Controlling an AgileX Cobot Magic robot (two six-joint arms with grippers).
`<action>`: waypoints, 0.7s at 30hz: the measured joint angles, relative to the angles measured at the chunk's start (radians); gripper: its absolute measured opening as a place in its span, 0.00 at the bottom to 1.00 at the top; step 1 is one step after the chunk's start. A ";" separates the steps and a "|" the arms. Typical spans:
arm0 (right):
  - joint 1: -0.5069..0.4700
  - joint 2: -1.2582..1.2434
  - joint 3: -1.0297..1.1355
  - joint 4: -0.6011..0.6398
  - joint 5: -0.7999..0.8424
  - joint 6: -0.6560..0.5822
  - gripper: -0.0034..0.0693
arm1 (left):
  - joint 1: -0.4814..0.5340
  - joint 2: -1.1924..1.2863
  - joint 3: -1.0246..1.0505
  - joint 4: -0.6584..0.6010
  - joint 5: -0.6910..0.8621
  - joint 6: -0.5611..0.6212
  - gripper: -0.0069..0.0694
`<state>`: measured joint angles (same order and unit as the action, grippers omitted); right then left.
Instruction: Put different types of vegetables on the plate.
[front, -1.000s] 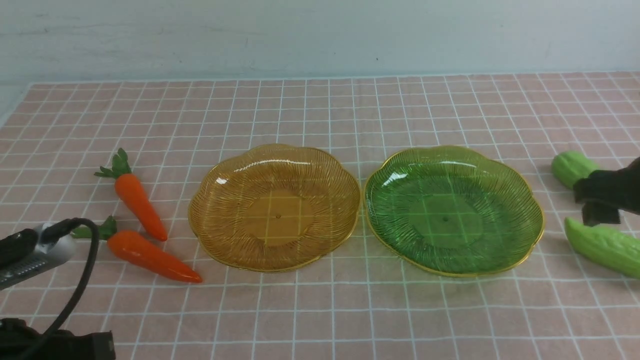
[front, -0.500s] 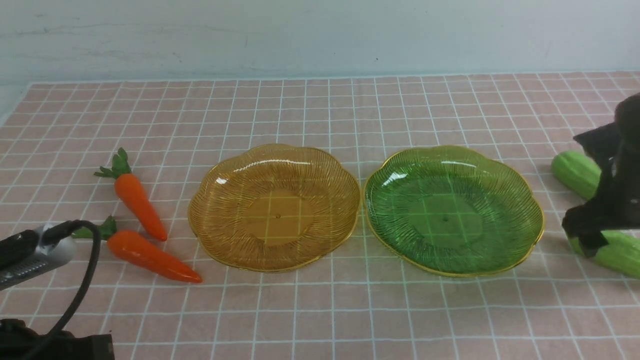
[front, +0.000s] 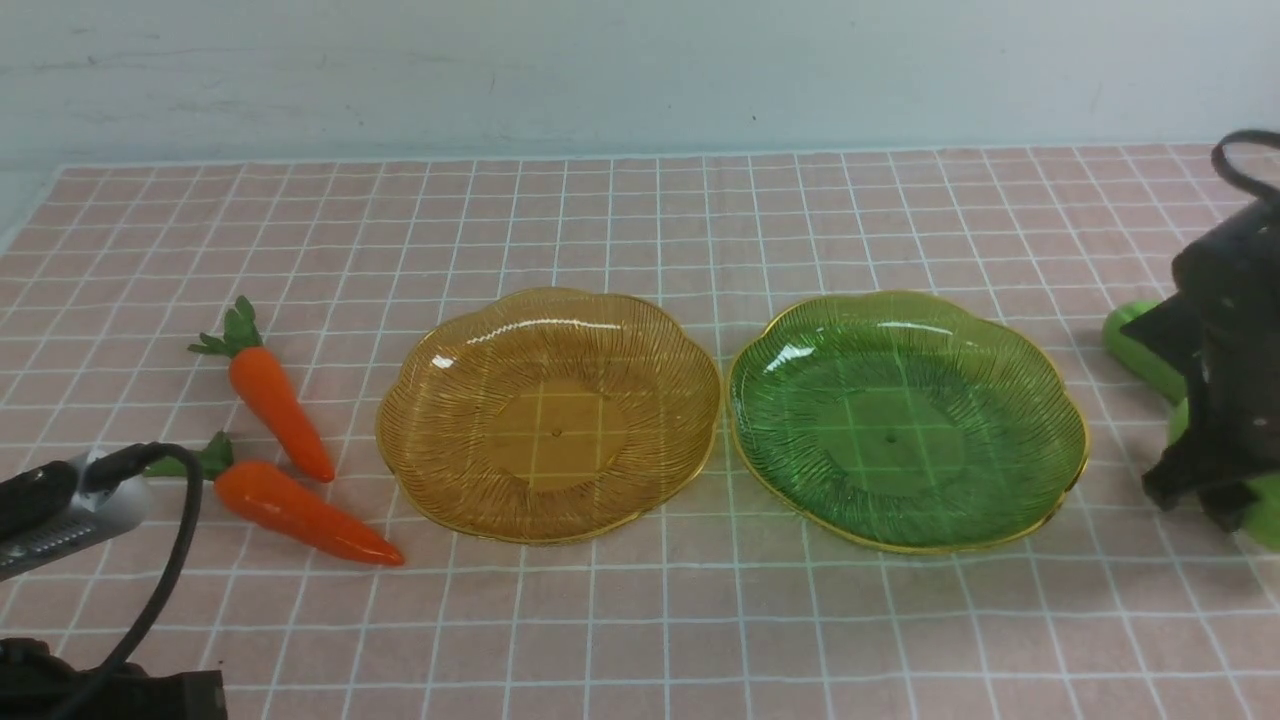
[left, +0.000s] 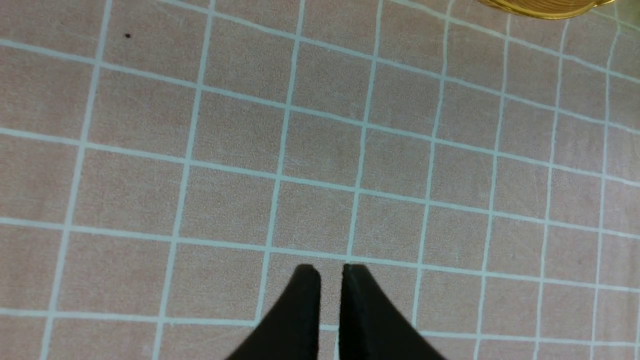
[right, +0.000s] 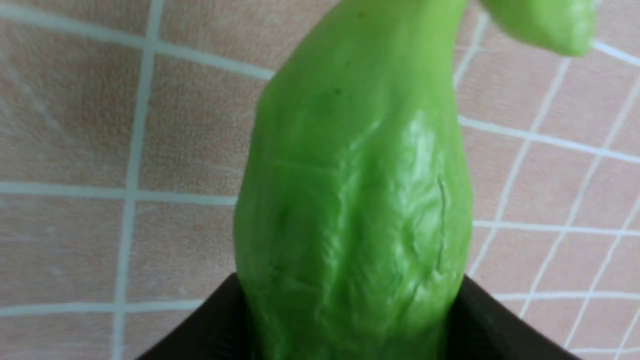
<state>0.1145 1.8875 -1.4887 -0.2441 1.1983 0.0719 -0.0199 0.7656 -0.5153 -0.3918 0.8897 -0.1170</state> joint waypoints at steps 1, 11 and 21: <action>0.019 0.000 -0.033 0.076 -0.013 -0.022 0.62 | 0.000 0.000 0.000 0.000 0.000 0.000 0.16; 0.119 0.125 -0.077 0.187 -0.148 -0.047 0.88 | 0.000 0.000 0.000 0.001 -0.001 0.002 0.16; 0.003 0.133 -0.133 -0.117 -0.203 0.041 0.98 | 0.000 0.000 0.000 0.001 -0.001 0.002 0.16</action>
<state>0.1180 2.0204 -1.6213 -0.3608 0.9957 0.1125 -0.0199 0.7656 -0.5153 -0.3908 0.8888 -0.1148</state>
